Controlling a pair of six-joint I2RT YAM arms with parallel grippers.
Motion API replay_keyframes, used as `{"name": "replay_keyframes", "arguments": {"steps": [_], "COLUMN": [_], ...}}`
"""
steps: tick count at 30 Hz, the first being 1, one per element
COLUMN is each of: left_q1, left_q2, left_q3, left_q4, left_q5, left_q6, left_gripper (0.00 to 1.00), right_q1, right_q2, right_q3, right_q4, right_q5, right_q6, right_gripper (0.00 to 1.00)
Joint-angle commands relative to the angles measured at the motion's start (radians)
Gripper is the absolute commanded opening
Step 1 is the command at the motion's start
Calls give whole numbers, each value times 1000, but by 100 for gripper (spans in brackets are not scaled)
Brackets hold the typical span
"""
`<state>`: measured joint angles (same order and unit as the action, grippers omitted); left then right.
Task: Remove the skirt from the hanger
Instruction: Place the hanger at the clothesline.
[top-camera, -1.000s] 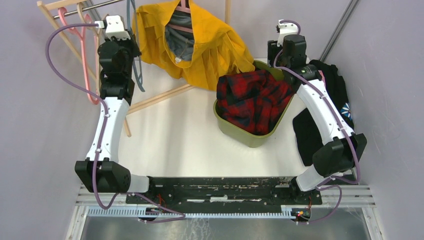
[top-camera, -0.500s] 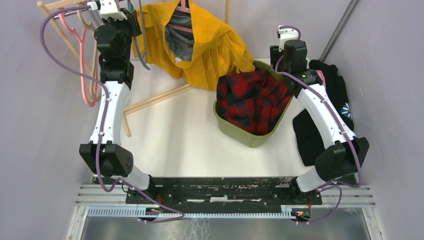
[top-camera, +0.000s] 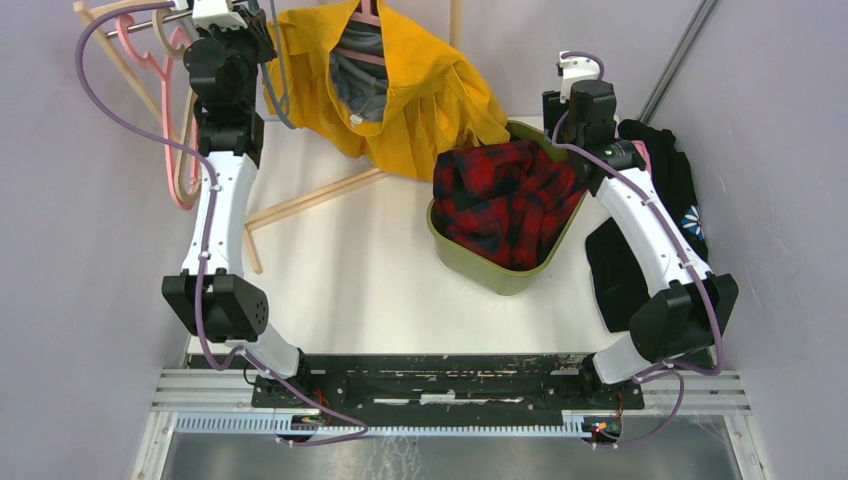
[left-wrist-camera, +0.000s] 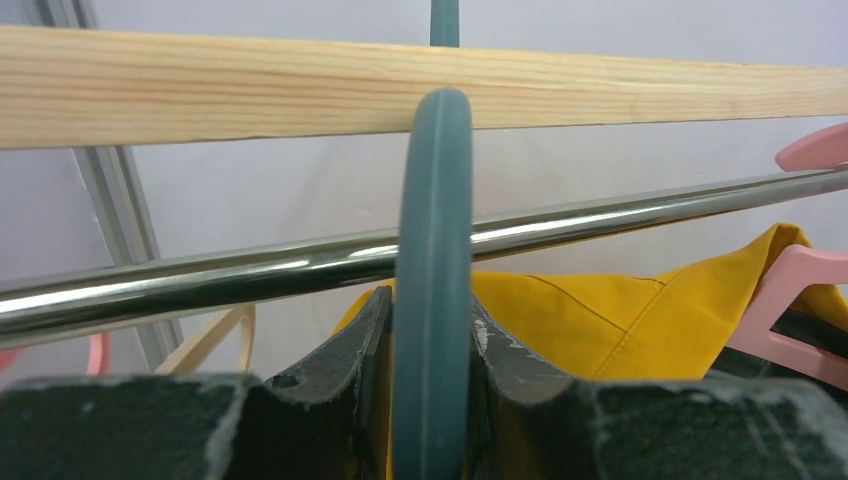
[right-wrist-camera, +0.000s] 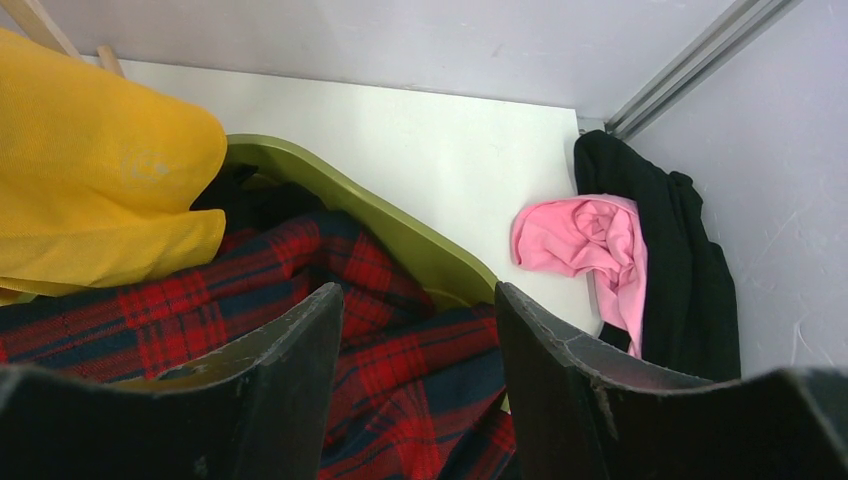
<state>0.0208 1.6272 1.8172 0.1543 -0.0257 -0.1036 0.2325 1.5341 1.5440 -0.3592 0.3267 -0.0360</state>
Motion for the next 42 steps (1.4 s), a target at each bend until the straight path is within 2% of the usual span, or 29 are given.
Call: {"name": "replay_keyframes", "arguments": {"steps": [1, 12, 19, 28, 37, 39, 42], "left_q1": [25, 60, 72, 73, 77, 77, 77], "left_q2": [14, 73, 129, 95, 75, 71, 55], "left_q3": [8, -3, 51, -52, -9, 9, 23], "left_q4": [33, 50, 48, 9, -33, -37, -45], "left_q5": [-35, -7, -7, -24, -48, -43, -49], "left_q6": [-35, -75, -100, -74, -40, -31, -11], "left_gripper": [3, 3, 3, 3, 3, 5, 13], "right_q1": [-7, -9, -12, -15, -17, -17, -17], "right_q2": [-12, -9, -12, -12, -19, -20, -22], "right_q3": [44, 66, 62, 51, 37, 35, 37], "right_q4": [41, 28, 24, 26, 28, 29, 29], "right_q5": [18, 27, 28, 16, 7, 2, -3], "right_q6": [-6, -11, -17, -12, -3, 1, 6], "right_gripper": [63, 63, 63, 63, 63, 63, 63]}}
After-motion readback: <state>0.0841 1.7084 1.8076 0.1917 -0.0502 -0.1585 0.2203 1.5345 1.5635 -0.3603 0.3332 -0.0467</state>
